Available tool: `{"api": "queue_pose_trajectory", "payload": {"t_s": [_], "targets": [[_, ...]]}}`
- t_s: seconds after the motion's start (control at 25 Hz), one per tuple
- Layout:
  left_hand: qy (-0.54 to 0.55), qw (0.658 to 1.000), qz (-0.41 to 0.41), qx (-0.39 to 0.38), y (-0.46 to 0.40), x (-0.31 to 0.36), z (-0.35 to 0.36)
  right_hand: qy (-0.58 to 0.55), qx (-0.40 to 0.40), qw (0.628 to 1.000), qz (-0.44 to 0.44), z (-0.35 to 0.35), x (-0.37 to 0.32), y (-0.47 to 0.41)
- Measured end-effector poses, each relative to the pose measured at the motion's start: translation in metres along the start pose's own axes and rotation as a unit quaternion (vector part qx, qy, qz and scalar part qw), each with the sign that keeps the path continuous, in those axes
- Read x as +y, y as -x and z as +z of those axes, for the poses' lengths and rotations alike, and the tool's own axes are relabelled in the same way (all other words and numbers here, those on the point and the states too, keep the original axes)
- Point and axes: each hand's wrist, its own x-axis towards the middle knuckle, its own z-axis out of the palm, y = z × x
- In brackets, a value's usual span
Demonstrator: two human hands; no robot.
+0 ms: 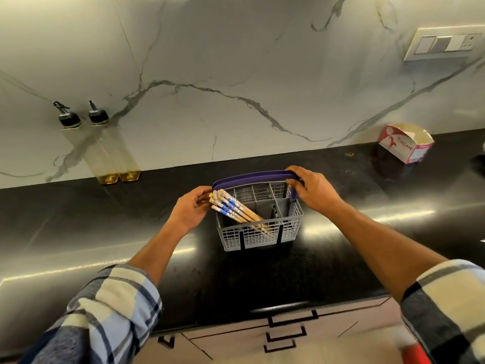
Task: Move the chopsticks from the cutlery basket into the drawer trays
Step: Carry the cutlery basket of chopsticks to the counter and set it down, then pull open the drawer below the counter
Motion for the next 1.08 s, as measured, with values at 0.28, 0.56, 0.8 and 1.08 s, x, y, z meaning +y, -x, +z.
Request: {"api": "queue_pose_trajectory", "payload": {"t_s": [0.28,0.56,0.8,1.08], "targets": [[0.002,0.999,0.034,0.006,0.006,0.008,-0.018,0.061,0.01,0.998,0.024,-0.006,-0.017,0.014],[-0.146,0.981,0.108,0.07,0.019,0.015,-0.028,0.145,0.035,0.989,-0.013,-0.009,-0.032,0.058],[-0.148,0.983,0.077,0.075,0.064,0.004,-0.01,0.152,0.019,0.988,0.0,-0.009,-0.021,0.106],[-0.175,0.979,0.058,0.083,0.137,0.003,0.028,0.147,-0.03,0.989,0.002,0.008,0.006,0.167]]}}
